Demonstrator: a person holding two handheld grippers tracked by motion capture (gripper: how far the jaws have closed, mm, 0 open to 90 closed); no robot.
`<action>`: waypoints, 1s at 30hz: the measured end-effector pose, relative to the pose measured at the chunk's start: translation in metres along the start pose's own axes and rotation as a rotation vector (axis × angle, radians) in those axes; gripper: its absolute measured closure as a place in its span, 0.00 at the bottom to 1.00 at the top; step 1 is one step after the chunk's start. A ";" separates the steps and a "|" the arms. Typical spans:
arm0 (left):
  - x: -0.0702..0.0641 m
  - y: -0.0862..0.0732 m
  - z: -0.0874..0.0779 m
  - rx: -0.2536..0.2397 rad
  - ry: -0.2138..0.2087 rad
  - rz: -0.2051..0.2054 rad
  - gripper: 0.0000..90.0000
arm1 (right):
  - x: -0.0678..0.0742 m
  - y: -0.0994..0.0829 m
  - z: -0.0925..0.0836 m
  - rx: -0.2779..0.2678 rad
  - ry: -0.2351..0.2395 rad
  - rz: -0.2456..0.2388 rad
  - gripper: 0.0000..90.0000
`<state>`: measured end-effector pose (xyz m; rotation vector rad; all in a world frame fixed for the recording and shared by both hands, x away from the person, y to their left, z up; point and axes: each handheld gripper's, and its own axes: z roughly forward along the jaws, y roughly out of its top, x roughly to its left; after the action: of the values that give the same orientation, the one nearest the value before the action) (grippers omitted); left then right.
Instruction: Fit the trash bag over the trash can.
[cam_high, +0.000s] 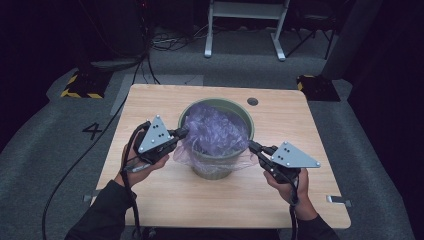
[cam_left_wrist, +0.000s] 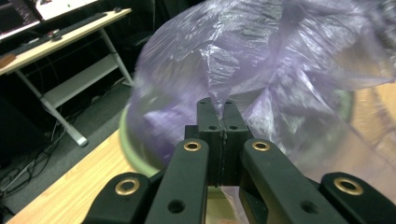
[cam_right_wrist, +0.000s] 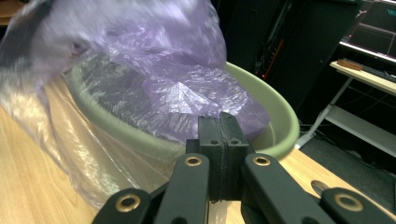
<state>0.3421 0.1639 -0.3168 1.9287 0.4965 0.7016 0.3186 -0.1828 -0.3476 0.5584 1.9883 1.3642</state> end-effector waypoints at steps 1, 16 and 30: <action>0.004 -0.002 0.001 0.003 0.008 -0.007 1.00 | -0.001 -0.001 -0.001 0.003 -0.002 0.002 1.00; 0.045 -0.041 0.006 0.016 0.007 -0.159 1.00 | -0.026 -0.020 0.000 0.049 -0.096 0.068 1.00; 0.019 -0.080 -0.003 0.038 -0.094 -0.179 0.98 | -0.029 -0.041 -0.001 0.094 -0.011 0.148 1.00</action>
<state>0.3509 0.2122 -0.3829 1.9147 0.6189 0.4875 0.3387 -0.2177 -0.3780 0.7674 2.0447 1.3567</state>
